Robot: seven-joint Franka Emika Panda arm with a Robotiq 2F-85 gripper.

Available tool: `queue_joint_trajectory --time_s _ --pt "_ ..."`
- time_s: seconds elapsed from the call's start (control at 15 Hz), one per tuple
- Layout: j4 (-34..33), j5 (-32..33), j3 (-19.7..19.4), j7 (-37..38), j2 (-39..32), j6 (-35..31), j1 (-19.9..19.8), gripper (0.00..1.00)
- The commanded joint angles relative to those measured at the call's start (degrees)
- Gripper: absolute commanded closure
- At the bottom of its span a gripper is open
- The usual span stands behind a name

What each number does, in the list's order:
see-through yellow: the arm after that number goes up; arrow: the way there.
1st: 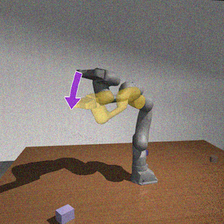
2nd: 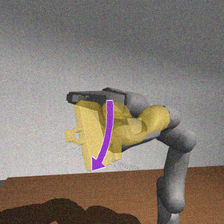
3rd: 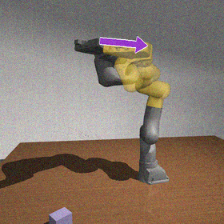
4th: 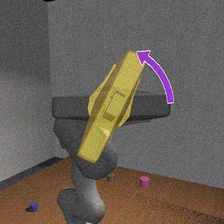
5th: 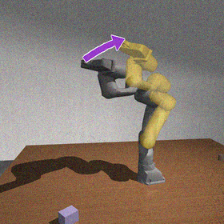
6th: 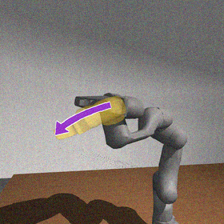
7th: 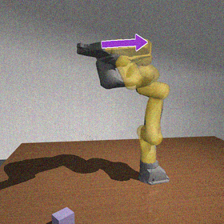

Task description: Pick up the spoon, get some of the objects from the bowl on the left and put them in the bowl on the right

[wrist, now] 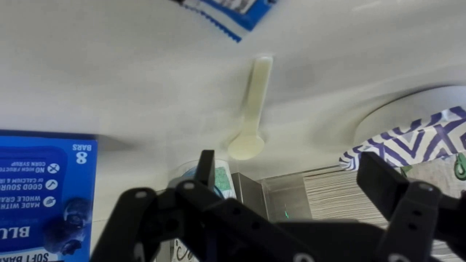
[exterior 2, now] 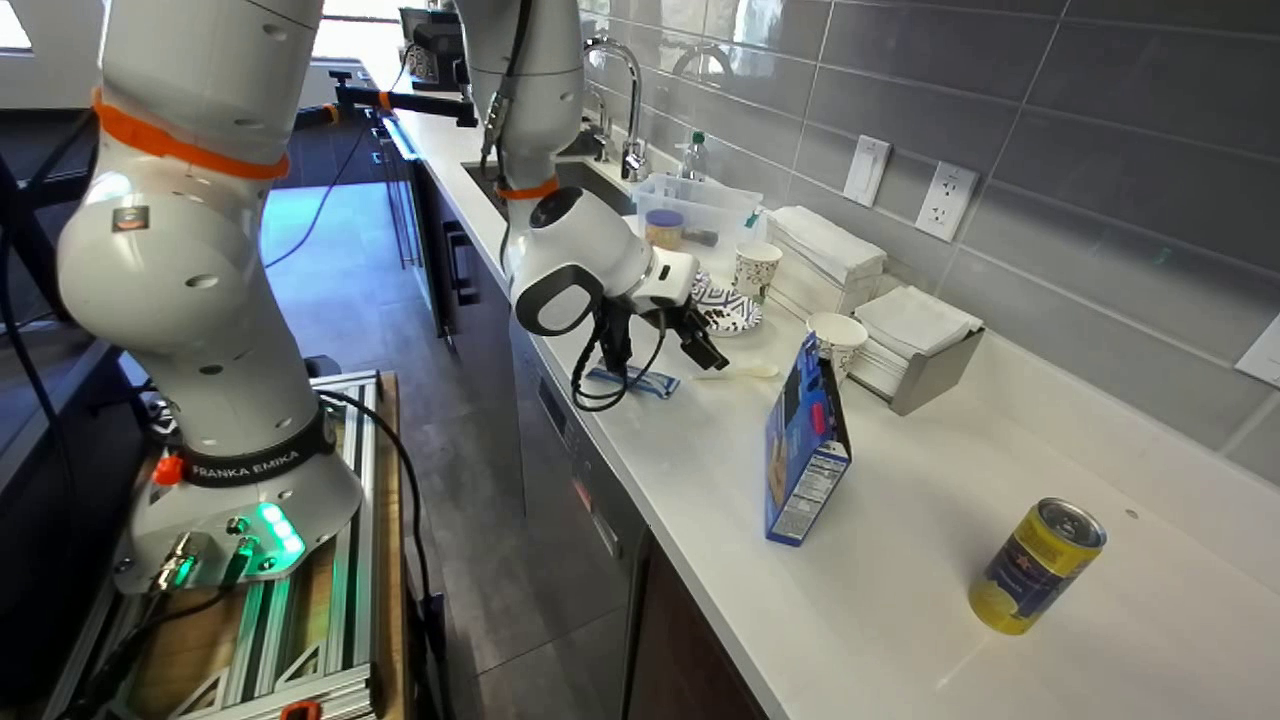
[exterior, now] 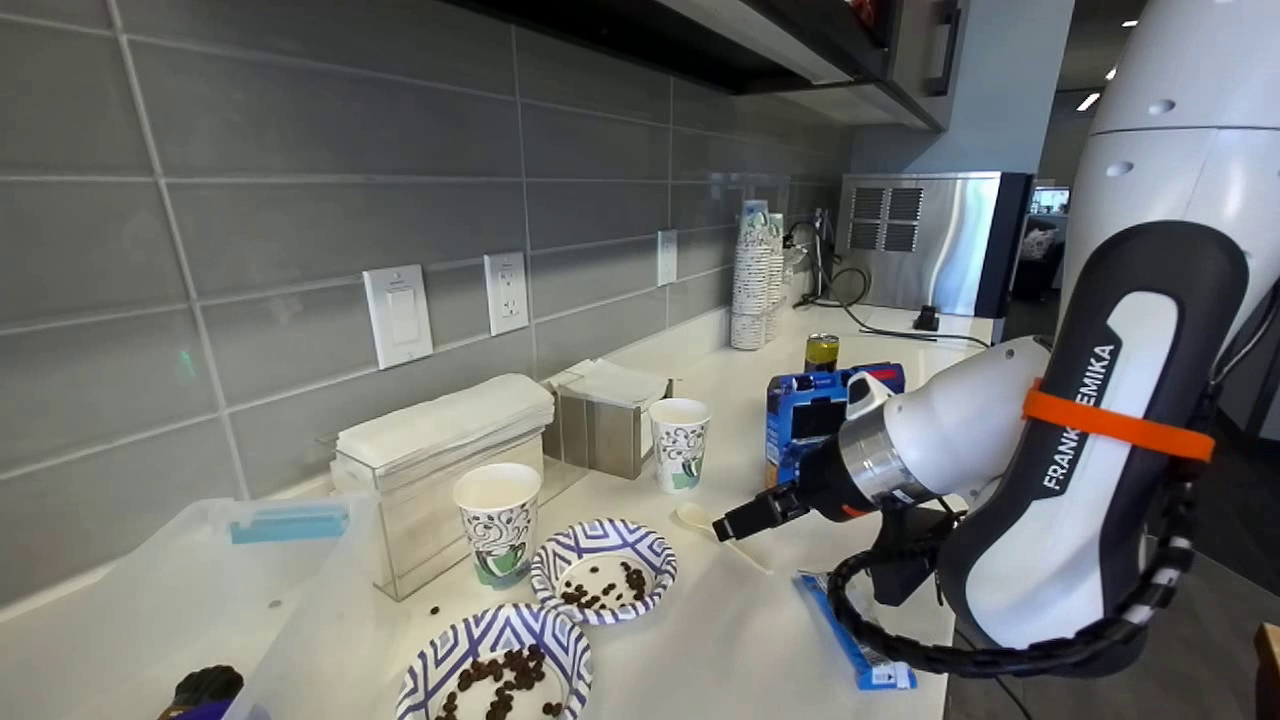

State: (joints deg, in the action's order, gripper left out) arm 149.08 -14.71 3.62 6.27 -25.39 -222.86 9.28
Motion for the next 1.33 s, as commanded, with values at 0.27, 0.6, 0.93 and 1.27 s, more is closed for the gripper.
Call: queue_joint_trajectory --time_s 0.27,0.6,0.93,1.27 --pt "-4.20 -3.25 -2.70 -5.28 -5.22 -1.67 2.50 0.00" --pt "-6.41 -4.03 -3.38 -6.31 -7.78 -0.76 3.13 0.02" --pt "-8.74 -2.62 -2.90 -5.52 -10.37 -1.75 2.96 0.36" --pt "-9.55 -1.93 -2.73 -5.48 -10.81 -2.19 2.77 0.75"
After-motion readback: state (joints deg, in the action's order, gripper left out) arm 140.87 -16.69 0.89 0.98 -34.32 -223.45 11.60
